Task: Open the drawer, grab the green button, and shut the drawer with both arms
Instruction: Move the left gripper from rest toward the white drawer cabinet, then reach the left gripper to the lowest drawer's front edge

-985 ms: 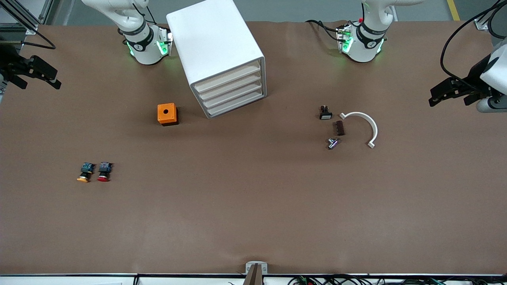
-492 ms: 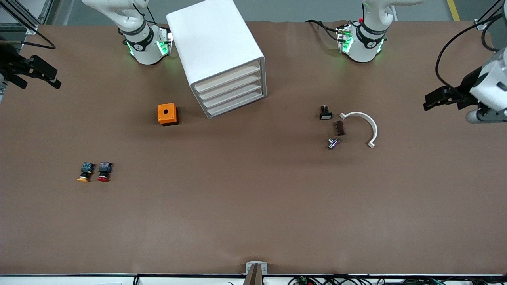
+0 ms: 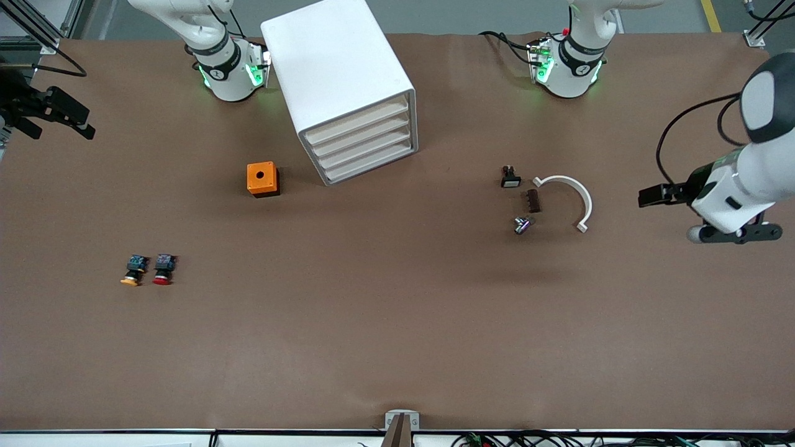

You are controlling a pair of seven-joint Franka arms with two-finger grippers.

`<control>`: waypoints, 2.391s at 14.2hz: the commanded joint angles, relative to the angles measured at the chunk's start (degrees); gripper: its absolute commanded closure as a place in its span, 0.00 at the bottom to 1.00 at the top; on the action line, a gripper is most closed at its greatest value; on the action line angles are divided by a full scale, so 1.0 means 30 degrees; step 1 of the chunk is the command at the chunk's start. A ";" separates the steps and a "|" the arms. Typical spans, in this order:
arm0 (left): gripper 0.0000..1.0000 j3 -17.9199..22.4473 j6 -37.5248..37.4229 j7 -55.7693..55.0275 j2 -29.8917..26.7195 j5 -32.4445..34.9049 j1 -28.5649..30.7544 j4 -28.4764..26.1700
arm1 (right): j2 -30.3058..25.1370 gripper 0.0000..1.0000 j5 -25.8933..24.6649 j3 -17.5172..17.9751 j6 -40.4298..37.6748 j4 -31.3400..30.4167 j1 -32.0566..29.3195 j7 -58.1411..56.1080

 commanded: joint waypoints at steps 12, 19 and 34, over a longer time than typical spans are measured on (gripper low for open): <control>0.00 -0.0155 0.1311 -0.7554 0.3544 -0.3160 -0.2324 0.0726 | -0.0363 0.00 -0.0248 0.0040 0.0032 -0.0011 -0.0053 -0.0114; 0.00 -0.0884 0.1018 -1.5850 0.4744 -0.8897 -0.3676 0.0933 | -0.0364 0.00 -0.0189 0.0040 -0.0172 -0.0041 -0.0024 -0.0026; 0.00 -0.4169 -0.1883 -3.5891 1.0953 -1.4203 -0.4933 0.3655 | 0.0336 0.00 -0.0248 -0.0077 -0.0876 0.0981 -0.0169 0.0004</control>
